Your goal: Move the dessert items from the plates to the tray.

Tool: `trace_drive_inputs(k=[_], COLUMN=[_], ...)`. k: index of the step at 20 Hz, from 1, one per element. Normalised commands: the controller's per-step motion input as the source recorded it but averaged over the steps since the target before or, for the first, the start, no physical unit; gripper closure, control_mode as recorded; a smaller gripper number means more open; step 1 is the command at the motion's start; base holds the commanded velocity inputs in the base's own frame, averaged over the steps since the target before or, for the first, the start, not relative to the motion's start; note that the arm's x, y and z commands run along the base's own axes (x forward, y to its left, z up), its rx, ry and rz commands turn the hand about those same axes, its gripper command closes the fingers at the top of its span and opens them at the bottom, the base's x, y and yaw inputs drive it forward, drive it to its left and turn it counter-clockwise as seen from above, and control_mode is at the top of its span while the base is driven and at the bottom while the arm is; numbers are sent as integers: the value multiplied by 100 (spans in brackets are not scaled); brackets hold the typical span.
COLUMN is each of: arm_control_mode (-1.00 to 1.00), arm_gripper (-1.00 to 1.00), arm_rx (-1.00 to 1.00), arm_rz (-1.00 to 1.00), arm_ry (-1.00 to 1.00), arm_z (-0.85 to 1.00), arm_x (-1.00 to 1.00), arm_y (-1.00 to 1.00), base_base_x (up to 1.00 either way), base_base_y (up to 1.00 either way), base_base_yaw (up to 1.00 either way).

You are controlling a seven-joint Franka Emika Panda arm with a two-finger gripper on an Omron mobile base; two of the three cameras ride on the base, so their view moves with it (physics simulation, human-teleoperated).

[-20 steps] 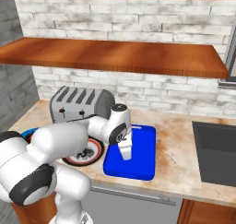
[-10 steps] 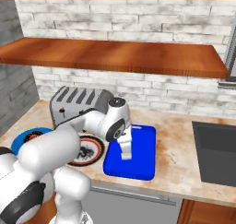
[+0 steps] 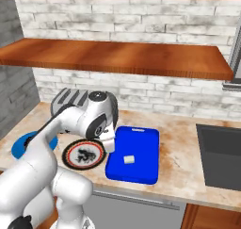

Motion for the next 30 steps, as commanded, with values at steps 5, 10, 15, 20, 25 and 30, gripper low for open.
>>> trace_drive_inputs(k=[5,10,15,20,25,30], arm_control_mode=[-100,-100,-100,-100,-100,-100], arm_gripper=[-100,-100,-100,-100,-100,-100], arm_rx=[0,0,0,0,0,-2], arm_rz=[31,36,36,37,36,27], arm_ry=[0,0,0,0,-5,-16], arm_z=[34,5,0,0,0,0], arm_x=[-35,-16,-3,0,4,38], arm_y=[100,100,100,100,100,99], base_base_x=[0,0,0,0,0,0], base_base_y=[0,0,0,0,0,0], base_base_yaw=[0,0,0,0,0,0])
